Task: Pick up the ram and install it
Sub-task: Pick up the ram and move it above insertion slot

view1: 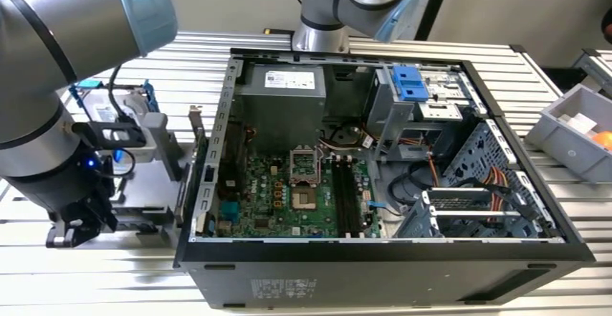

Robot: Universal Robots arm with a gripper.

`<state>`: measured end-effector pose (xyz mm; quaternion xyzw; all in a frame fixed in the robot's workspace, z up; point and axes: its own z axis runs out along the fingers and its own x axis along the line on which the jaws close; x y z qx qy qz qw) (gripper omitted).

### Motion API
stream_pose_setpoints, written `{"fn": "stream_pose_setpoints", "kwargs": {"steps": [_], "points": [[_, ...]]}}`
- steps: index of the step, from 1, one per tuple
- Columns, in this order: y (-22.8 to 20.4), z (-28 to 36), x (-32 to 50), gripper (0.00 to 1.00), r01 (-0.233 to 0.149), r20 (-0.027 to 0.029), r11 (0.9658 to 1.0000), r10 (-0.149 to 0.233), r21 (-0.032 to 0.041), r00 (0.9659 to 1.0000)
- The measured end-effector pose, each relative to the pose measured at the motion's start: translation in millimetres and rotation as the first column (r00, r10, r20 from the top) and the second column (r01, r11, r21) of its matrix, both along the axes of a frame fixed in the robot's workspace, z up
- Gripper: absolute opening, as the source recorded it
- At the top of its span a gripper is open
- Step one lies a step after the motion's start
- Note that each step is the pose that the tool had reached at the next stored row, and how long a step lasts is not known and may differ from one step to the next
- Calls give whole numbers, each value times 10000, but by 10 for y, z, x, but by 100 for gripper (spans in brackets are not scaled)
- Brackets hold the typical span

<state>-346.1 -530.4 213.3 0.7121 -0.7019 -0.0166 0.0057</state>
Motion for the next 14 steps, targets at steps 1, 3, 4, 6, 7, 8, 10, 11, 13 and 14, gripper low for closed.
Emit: {"fn": "stream_pose_setpoints", "kwargs": {"steps": [1,3,4,6,7,8,10,11,13,14], "points": [[0,3,0,0,0,0,10000,0,0,10000],[0,11,0,0,0,1,10000,0,0,10000],[0,15,0,0,-1,0,10000,1,0,10000],[0,19,0,0,-1,2,10000,1,1,10000],[1,21,1,0,-2,2,10000,2,0,10000],[1,23,1,0,-2,3,10000,2,-1,10000],[2,30,1,0,-2,5,10000,2,-2,10000],[2,31,0,0,0,5,10000,0,-1,10000],[2,31,0,0,-1,8,10000,1,1,10000],[2,33,0,0,-1,8,10000,1,0,10000]]}}
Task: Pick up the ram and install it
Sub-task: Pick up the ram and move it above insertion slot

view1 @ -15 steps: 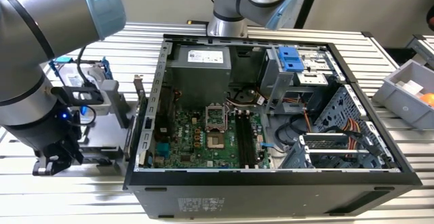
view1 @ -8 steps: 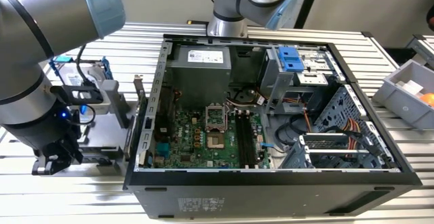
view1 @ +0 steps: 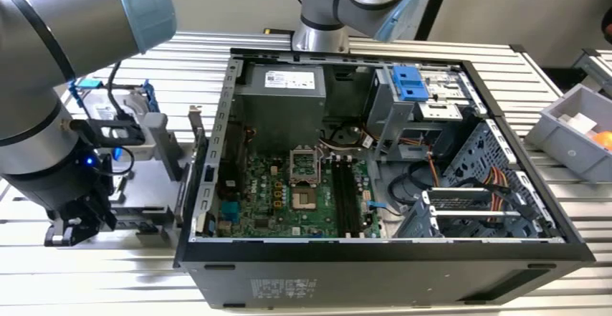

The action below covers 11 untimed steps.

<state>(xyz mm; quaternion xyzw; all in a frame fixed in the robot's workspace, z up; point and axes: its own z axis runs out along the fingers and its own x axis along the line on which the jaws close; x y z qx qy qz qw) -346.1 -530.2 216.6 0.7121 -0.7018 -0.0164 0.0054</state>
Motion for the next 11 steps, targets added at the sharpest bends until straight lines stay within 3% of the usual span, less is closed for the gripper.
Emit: {"fn": "stream_pose_setpoints", "kwargs": {"steps": [11], "points": [[3,87,-7,0,0,15,10000,0,-1,10000]]}}
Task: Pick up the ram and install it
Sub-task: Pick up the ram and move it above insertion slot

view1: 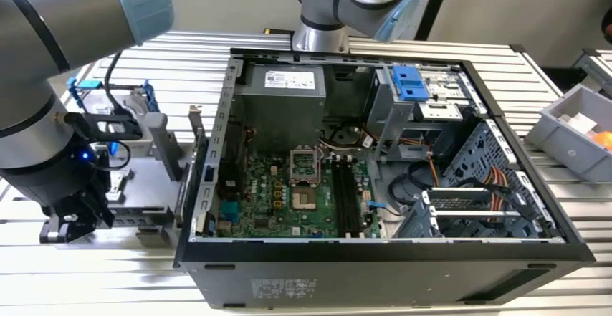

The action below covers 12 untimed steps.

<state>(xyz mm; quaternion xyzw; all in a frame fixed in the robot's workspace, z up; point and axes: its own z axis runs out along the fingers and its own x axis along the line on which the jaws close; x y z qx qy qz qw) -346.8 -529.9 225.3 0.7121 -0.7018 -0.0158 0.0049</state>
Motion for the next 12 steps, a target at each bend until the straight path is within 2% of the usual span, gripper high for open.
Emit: {"fn": "stream_pose_setpoints", "kwargs": {"steps": [12], "points": [[1,72,-2,0,24,16,10000,-24,1,10000]]}}
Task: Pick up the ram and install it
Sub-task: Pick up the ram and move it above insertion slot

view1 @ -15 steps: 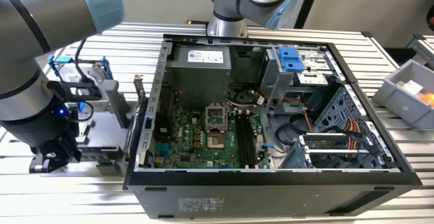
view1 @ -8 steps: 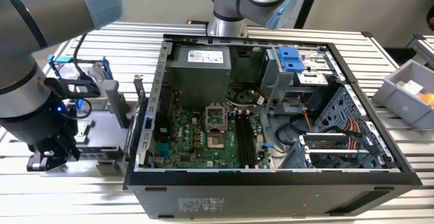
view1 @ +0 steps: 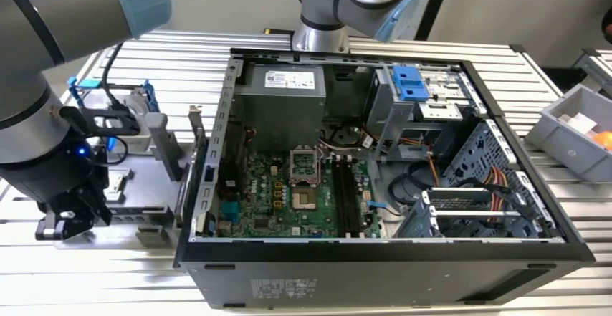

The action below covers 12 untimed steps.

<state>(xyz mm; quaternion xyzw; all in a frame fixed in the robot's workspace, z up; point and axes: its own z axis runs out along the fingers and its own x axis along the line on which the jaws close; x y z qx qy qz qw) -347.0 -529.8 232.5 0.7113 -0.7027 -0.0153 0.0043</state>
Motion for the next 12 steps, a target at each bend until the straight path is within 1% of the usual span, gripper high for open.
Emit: {"fn": "stream_pose_setpoints", "kwargs": {"steps": [8,12], "points": [[0,69,0,0,23,3,10000,-23,-1,10000],[0,91,0,0,23,4,10000,-23,0,10000]]}}
